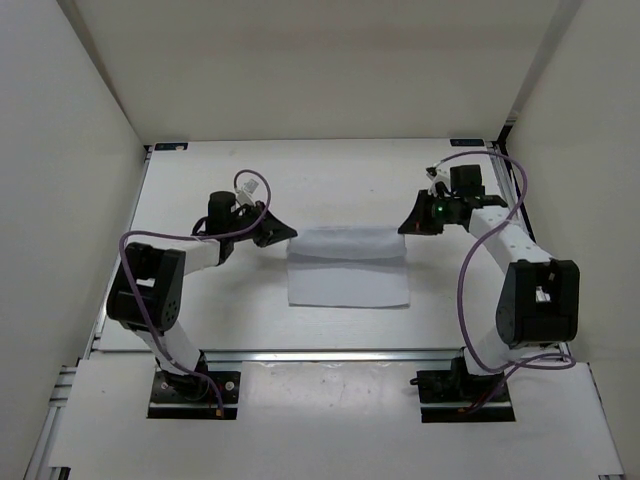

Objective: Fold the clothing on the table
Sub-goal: Fold the skirt

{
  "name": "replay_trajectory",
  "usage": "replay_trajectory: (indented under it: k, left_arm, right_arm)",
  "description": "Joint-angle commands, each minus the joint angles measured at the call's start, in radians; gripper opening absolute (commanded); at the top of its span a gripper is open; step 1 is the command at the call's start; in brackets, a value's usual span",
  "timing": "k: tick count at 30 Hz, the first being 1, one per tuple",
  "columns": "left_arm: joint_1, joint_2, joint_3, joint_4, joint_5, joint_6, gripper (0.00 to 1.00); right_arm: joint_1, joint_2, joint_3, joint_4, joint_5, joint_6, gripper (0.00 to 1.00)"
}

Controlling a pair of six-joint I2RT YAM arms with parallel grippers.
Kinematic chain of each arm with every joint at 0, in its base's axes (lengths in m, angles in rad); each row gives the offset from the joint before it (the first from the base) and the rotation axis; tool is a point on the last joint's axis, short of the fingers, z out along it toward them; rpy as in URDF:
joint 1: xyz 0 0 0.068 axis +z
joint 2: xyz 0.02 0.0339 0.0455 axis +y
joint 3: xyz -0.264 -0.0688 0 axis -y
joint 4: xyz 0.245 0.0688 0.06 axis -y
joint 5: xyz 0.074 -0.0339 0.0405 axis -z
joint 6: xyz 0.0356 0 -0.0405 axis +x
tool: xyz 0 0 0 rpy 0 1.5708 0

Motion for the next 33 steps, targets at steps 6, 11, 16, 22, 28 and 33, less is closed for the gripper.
replay_trajectory:
  k: [6, 11, 16, 22, 28, 33]
  left_arm:
    - [-0.054, -0.196, -0.217, -0.023, 0.016, 0.038, 0.11]
    - [-0.114, -0.331, -0.317, -0.064, 0.109, -0.002, 0.51]
    - [-0.094, -0.47, -0.357, -0.26, 0.108, 0.08, 0.56]
    - [-0.058, -0.488, -0.327, -0.302, 0.096, 0.095, 0.5]
    - [-0.072, -0.275, -0.215, -0.082, 0.1, -0.011, 0.51]
    - [-0.095, -0.093, -0.086, 0.054, 0.081, -0.104, 0.47]
  right_arm:
    - [-0.004, -0.146, -0.145, -0.1, -0.011, -0.016, 0.0]
    - [-0.05, -0.216, -0.205, -0.209, -0.03, -0.009, 0.27]
    - [-0.021, -0.319, -0.221, -0.301, 0.004, 0.012, 0.4]
    - [0.006, -0.339, -0.162, -0.303, 0.013, 0.05, 0.33]
    - [0.056, -0.192, -0.162, -0.042, -0.051, 0.162, 0.17]
    - [0.136, 0.005, -0.095, 0.053, -0.082, 0.198, 0.14]
